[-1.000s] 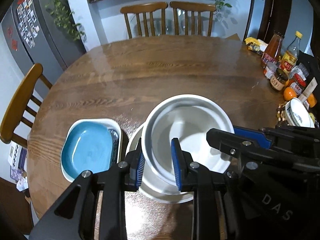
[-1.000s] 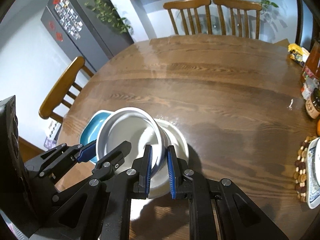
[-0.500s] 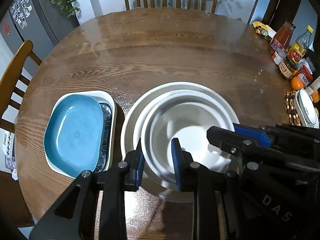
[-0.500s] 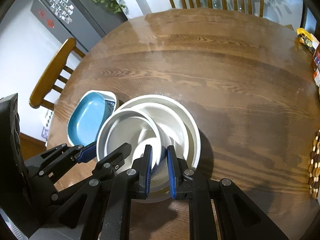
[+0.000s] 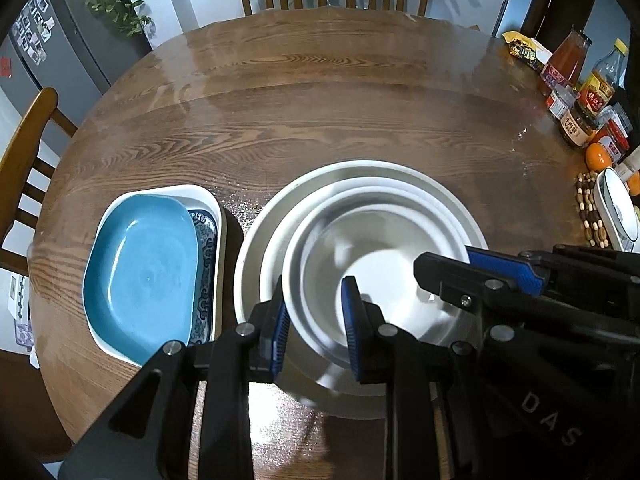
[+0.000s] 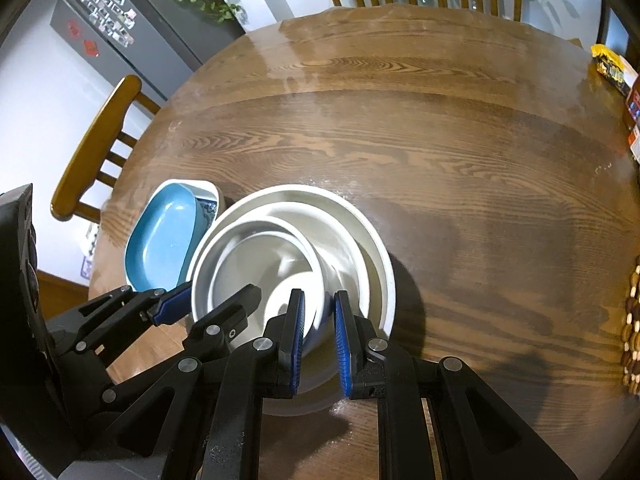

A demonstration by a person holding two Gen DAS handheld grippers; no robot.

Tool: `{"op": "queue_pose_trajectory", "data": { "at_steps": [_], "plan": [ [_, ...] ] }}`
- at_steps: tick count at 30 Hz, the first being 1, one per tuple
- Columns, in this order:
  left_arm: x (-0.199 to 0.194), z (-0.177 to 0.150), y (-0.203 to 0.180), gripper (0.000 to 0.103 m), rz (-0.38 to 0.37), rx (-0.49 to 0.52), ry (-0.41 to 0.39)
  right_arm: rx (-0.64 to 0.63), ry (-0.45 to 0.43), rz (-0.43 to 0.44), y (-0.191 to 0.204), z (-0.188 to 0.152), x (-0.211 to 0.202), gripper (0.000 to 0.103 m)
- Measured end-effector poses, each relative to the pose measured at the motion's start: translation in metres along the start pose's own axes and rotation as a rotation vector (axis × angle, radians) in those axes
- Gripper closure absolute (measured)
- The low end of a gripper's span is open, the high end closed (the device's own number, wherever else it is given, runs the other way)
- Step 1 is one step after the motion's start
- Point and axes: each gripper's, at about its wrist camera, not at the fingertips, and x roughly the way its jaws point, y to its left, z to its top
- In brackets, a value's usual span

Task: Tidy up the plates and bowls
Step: 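Lower the ramekin into the medium white bowl with both tools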

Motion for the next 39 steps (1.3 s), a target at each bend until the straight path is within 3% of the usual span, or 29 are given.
{"op": "queue_pose_trajectory", "data": {
  "at_steps": [39],
  "plan": [
    [0.0049, 0.0033, -0.0064, 0.082, 0.041, 0.011, 0.013, -0.023, -0.001, -0.015, 0.003, 0.0, 0.0007, 0.086]
  ]
}}
